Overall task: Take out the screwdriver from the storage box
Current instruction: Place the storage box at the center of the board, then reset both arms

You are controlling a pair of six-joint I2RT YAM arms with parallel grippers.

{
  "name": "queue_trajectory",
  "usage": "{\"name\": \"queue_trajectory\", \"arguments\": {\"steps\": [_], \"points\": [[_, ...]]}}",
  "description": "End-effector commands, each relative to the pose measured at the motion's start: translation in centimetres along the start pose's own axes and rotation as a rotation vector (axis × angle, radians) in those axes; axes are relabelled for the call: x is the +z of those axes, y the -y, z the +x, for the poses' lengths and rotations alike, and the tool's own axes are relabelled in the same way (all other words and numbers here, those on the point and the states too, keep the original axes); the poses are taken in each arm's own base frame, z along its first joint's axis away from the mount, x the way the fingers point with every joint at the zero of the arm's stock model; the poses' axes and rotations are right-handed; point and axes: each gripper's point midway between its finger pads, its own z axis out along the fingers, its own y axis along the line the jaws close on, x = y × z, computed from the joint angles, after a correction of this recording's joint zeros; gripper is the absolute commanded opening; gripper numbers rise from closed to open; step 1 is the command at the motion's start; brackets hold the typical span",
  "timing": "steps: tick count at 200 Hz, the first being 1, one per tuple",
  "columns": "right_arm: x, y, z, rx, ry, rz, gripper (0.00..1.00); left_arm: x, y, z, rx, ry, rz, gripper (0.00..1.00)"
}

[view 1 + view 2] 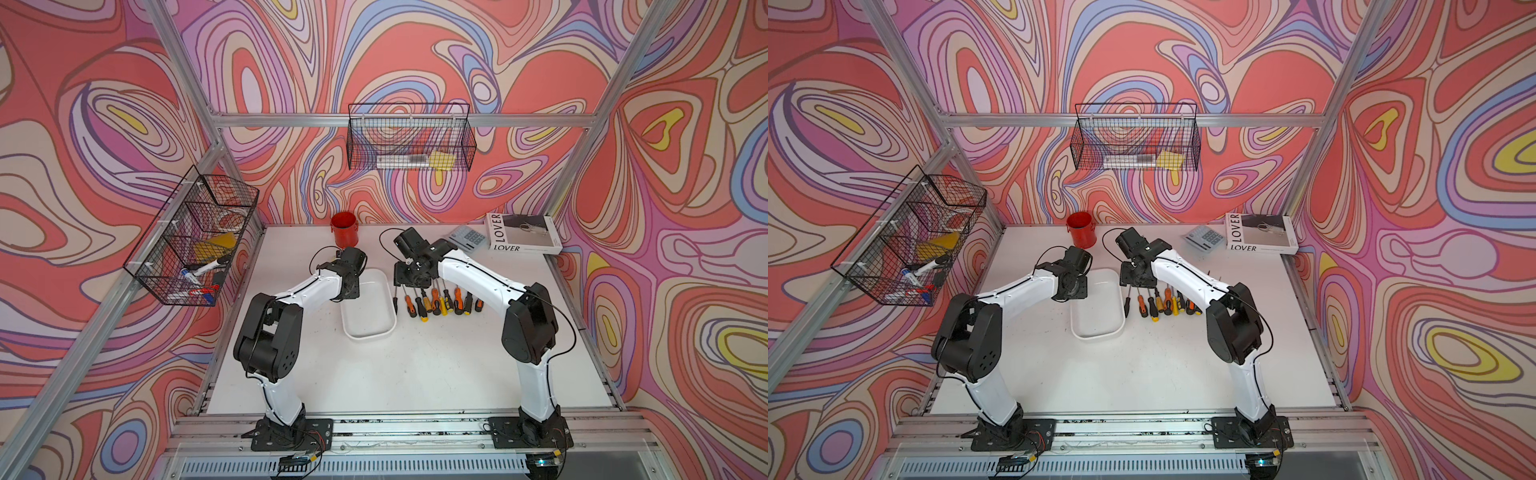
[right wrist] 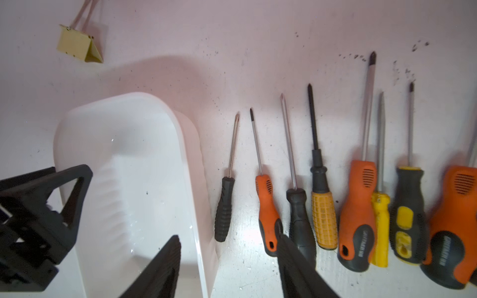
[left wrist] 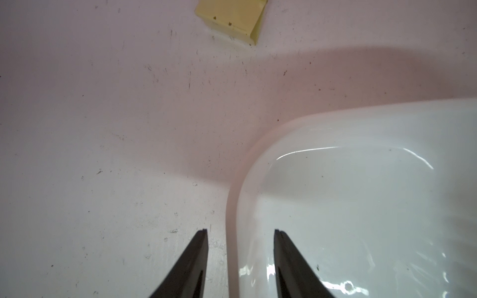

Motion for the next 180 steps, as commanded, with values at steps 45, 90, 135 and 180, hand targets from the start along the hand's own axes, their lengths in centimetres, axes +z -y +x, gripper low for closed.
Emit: {"name": "queue_trajectory", "arguments": {"steps": [45, 90, 135, 180], "points": [[-5.9, 0.7, -3.3, -0.088, 0.179, 0.02, 0.76, -5.6, -1.1, -3.0, -0.075, 0.139, 0.052, 0.99], [-11.3, 4.8, -6.1, -0.179, 0.349, 0.185, 0.98, -16.5, -5.6, -7.7, -0.171, 0.488, 0.06, 0.99], [-17.1, 12.9, -8.5, -0.122, 0.647, 0.286, 0.98, -19.1, -10.2, -7.6, -0.135, 0.749, -0.055, 0.99], [-18.3, 18.9, -7.2, -0.192, 0.89, 0.439, 0.98, -12.3, -11.7, -4.9, -0.138, 0.738, -0.113, 0.99]]}}
